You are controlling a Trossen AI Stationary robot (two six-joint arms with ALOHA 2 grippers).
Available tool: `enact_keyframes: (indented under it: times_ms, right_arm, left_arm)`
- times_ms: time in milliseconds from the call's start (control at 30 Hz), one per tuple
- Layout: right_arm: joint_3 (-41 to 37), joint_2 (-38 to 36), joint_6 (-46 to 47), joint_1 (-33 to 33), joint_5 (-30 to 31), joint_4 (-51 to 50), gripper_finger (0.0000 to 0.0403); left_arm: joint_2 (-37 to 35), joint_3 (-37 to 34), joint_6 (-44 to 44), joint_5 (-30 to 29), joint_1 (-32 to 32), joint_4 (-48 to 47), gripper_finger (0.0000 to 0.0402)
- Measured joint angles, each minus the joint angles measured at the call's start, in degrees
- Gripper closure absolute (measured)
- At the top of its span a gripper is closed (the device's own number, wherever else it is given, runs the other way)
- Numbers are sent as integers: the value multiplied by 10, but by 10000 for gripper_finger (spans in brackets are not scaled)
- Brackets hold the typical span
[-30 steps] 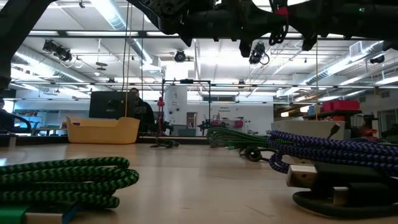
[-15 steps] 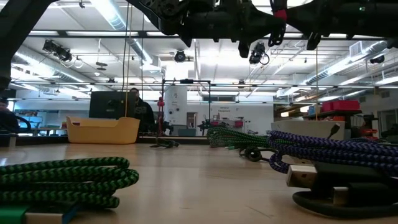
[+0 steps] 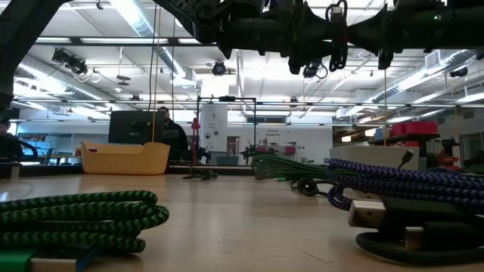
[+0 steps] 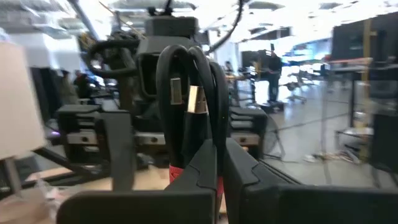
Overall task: Pick & Place USB Port
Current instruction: Put the black charger cable into the gray bin
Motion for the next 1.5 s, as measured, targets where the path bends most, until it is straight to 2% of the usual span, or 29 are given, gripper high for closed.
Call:
enact_keyframes:
  times_ms: [100, 233, 367, 433, 533, 667, 800, 1133, 1333, 1433, 1500]
  right_arm:
    - [0, -21, -2, -1, 21, -42, 403]
    - [0, -63, 4, -2, 73, -126, 403]
    - [0, -103, -5, -16, 173, -204, 403]
    - [0, -116, -23, -34, 213, -229, 403]
    - [2, -130, -46, -74, 225, -260, 403]
    - [33, -127, -43, -146, 242, -353, 403]
    - [63, -108, -47, -223, 245, -408, 403]
    - [77, -16, -95, -378, 222, -416, 403]
    - [77, 72, -125, -446, 224, -357, 403]
    - [77, 112, -139, -467, 209, -318, 403]
    - [77, 138, -149, -473, 221, -304, 403]
  left_arm:
    - [-5, 0, 1, -4, 7, -18, 167]
    - [-26, 0, 3, -9, 18, -56, 158]
    - [-31, 0, 3, -3, 24, -79, 162]
    - [-33, 0, 2, -3, 23, -78, 164]
    - [-34, 0, 2, -1, 20, -78, 164]
    - [-34, 0, 2, -1, 16, -78, 165]
    - [-34, 0, 2, -1, 14, -78, 165]
    - [-34, 0, 1, -1, 6, -77, 165]
    - [-34, 0, 1, -1, 6, -76, 165]
    - [-34, 0, 1, -2, 6, -76, 165]
    - [-34, 0, 1, -2, 6, -76, 165]
